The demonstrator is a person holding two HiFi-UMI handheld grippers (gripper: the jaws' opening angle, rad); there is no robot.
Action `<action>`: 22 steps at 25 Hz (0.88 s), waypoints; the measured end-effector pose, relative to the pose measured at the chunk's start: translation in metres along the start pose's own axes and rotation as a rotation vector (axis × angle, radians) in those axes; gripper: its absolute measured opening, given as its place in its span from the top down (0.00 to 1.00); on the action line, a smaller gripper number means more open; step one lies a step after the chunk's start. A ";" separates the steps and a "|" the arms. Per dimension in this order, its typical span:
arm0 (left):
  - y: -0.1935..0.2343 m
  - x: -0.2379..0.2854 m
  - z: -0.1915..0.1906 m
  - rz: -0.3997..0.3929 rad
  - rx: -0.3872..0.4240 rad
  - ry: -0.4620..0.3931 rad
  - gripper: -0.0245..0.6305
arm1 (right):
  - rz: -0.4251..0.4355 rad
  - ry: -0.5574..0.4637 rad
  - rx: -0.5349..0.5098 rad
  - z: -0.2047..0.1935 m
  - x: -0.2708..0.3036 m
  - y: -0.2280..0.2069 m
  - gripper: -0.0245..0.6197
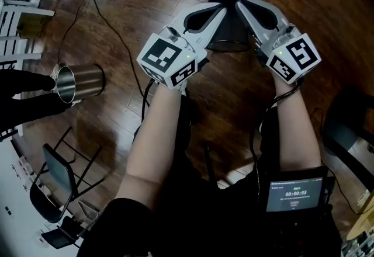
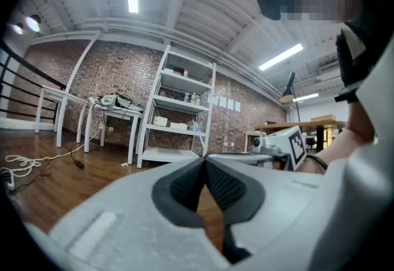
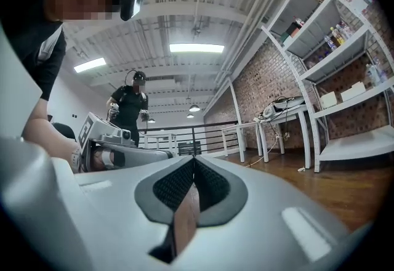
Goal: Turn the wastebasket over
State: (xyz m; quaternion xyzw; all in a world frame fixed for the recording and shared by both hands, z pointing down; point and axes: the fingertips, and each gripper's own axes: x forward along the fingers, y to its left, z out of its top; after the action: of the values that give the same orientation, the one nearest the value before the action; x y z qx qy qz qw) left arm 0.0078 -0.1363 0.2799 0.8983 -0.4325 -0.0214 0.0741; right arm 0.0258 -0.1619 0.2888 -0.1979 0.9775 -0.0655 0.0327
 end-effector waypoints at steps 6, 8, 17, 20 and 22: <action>0.040 0.017 0.006 0.032 -0.029 -0.020 0.96 | 0.012 0.015 -0.015 0.002 0.026 -0.022 0.95; 0.048 0.022 0.007 0.035 -0.029 -0.021 0.96 | 0.020 0.028 -0.030 0.001 0.030 -0.025 0.95; 0.059 0.034 0.010 0.017 -0.017 -0.014 0.96 | 0.032 0.071 -0.055 -0.010 0.035 -0.025 0.95; 0.058 0.036 0.010 0.012 -0.018 -0.009 0.96 | 0.013 0.062 0.001 -0.012 0.031 -0.030 0.95; 0.056 0.039 0.011 0.006 -0.010 -0.008 0.96 | -0.008 0.052 0.028 -0.012 0.030 -0.037 0.95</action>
State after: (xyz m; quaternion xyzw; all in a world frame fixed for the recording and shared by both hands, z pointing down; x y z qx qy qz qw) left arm -0.0123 -0.2028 0.2787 0.8967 -0.4351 -0.0268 0.0767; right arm 0.0115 -0.2063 0.3047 -0.1995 0.9762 -0.0844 0.0100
